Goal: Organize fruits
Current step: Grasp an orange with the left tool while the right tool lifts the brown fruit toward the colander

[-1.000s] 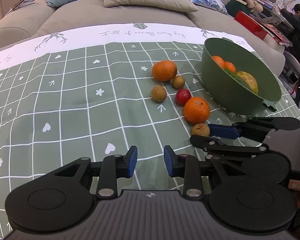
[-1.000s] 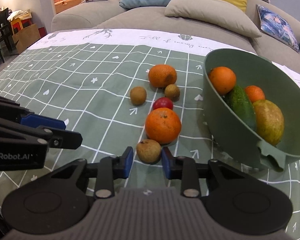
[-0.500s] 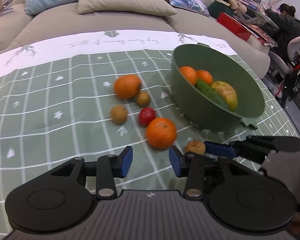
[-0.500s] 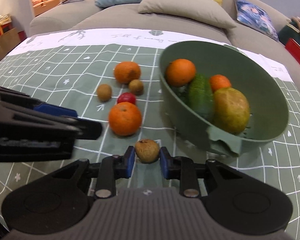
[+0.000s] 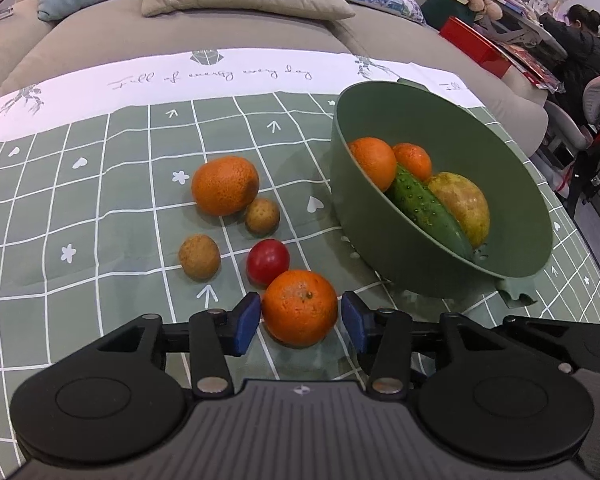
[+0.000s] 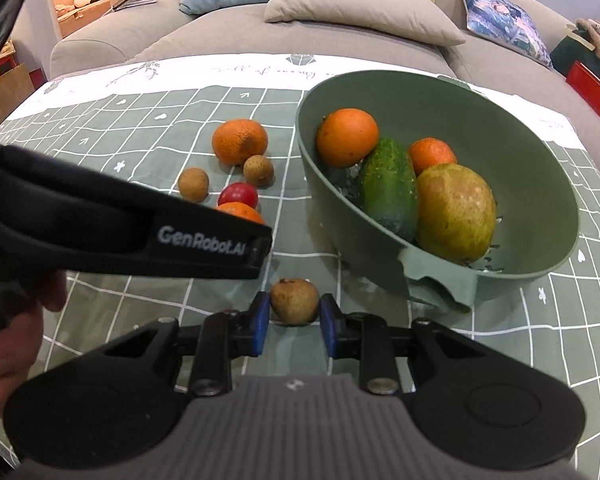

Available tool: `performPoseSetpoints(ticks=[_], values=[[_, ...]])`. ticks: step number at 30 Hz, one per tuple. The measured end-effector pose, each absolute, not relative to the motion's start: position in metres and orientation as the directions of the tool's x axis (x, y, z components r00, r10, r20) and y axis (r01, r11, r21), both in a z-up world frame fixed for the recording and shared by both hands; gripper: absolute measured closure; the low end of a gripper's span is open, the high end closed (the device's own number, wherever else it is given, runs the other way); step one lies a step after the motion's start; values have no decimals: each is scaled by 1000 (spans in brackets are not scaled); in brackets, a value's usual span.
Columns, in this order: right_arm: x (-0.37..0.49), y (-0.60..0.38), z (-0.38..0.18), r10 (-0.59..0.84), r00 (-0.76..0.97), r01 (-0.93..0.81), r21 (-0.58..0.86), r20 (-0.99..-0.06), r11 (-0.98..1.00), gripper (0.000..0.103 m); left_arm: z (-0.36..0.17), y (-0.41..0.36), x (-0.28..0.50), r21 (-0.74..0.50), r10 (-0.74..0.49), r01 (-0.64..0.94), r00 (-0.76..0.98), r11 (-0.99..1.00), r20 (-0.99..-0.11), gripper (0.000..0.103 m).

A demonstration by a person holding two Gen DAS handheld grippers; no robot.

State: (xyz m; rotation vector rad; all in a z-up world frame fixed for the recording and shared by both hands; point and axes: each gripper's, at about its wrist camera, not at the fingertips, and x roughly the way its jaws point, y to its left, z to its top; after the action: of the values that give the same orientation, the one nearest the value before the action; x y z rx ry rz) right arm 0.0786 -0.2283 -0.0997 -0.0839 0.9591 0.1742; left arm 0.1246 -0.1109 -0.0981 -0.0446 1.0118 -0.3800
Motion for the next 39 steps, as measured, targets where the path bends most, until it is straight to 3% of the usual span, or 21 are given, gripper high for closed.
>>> performPoseSetpoints(ticks=[7, 26, 39], values=[[78, -227, -100, 110, 561, -189, 3, -820, 982, 80, -100, -108, 125, -236, -349, 286, 458, 929, -817, 56], [57, -223, -50, 260, 559, -326, 80, -788, 942, 80, -38, -80, 82, -218, -318, 247, 506, 944, -802, 57], [82, -308, 1, 211, 553, -404, -38, -806, 914, 80, 0, -137, 102, -345, -482, 357, 440, 868, -758, 57]])
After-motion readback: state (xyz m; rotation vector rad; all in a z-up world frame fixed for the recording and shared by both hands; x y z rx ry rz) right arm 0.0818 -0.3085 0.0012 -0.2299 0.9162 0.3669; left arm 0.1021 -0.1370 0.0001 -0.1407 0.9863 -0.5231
